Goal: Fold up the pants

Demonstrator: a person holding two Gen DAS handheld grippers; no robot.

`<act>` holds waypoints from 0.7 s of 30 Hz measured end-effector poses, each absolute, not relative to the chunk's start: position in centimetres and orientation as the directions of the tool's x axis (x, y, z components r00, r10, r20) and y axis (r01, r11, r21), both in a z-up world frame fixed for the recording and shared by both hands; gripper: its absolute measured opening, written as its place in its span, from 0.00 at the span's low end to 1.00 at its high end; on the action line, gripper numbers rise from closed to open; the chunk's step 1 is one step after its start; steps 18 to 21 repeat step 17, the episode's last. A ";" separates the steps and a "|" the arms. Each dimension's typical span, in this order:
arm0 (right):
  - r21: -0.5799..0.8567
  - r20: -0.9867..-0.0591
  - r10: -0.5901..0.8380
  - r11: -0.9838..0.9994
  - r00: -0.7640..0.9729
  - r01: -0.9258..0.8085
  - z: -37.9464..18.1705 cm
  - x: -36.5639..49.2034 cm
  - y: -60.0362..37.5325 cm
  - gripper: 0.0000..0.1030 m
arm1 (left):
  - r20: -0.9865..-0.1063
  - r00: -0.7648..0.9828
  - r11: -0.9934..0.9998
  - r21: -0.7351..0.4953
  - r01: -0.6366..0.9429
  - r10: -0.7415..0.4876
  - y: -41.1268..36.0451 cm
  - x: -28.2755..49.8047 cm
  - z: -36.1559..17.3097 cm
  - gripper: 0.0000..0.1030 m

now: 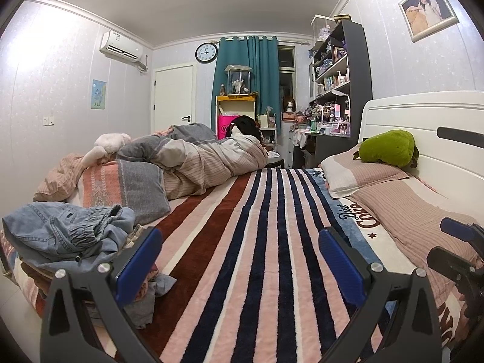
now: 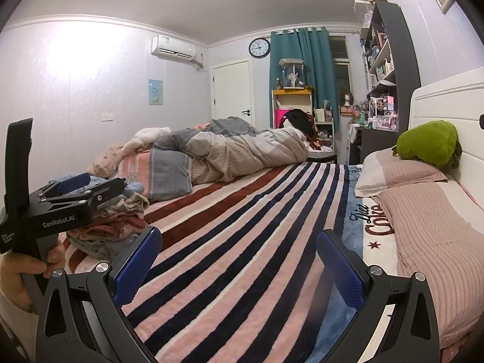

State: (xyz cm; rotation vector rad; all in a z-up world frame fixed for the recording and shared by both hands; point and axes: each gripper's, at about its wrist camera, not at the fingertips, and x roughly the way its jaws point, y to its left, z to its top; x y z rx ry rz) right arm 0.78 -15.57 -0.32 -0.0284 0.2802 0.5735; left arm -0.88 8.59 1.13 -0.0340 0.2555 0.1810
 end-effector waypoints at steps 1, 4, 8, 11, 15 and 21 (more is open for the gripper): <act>0.051 -0.269 0.532 0.840 0.803 -0.540 -0.3 0.8 -15.6 0.99 | -0.254 0.952 0.983 -0.010 -0.182 0.173 8.5 -0.9 1.1 0.99; 0.054 -0.269 0.531 0.842 0.804 -0.537 -0.3 0.9 -15.6 0.99 | -0.253 0.952 0.984 -0.010 -0.179 0.171 8.4 -0.8 1.2 0.99; 0.057 -0.269 0.530 0.842 0.804 -0.536 -0.3 0.9 -15.7 0.99 | -0.251 0.953 0.984 -0.009 -0.178 0.170 8.2 -0.8 1.3 0.99; 0.063 -0.269 0.529 0.844 0.805 -0.533 -0.4 0.7 -15.8 0.99 | -0.251 0.953 0.984 -0.008 -0.177 0.169 8.1 -0.8 1.3 0.99; 0.061 -0.269 0.528 0.844 0.806 -0.533 -0.4 0.8 -15.9 0.99 | -0.251 0.954 0.985 -0.009 -0.170 0.163 8.0 -0.8 1.3 0.99; 0.064 -0.269 0.527 0.845 0.806 -0.531 -0.4 0.7 -16.0 0.99 | -0.248 0.955 0.985 -0.010 -0.170 0.162 7.9 -0.8 1.3 0.99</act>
